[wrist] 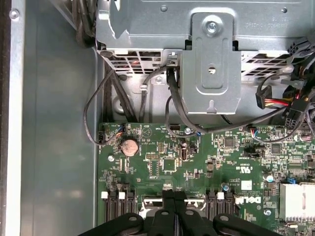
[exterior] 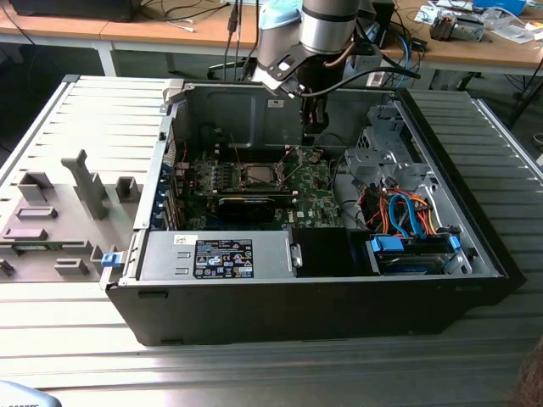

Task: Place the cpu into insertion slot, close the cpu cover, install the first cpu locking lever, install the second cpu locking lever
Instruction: 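Close the cpu cover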

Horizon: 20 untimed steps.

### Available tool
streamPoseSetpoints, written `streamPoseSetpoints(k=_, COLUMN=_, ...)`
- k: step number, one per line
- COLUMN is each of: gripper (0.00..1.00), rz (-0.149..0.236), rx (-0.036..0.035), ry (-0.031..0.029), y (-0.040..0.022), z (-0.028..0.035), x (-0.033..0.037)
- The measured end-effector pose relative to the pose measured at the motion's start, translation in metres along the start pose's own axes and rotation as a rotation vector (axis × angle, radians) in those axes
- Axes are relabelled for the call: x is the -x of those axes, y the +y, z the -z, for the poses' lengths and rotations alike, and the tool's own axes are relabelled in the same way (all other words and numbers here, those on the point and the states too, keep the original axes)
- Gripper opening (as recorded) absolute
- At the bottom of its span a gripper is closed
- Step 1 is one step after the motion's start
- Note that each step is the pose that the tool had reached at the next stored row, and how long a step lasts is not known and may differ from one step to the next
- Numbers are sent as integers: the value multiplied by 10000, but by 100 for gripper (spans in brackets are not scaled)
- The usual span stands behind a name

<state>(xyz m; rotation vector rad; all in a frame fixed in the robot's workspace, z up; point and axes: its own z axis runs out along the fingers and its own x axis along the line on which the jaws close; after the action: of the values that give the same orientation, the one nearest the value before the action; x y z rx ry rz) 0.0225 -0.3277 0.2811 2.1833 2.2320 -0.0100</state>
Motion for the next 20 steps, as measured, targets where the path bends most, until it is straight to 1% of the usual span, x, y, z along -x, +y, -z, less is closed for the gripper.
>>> streamPoseSetpoints(k=10, gripper=11, rz=0, rx=0, ry=0, y=56, z=-5, x=1)
streamPoseSetpoints(k=20, gripper=11, rz=0, rx=-1, ry=0, y=97, z=-8, x=2)
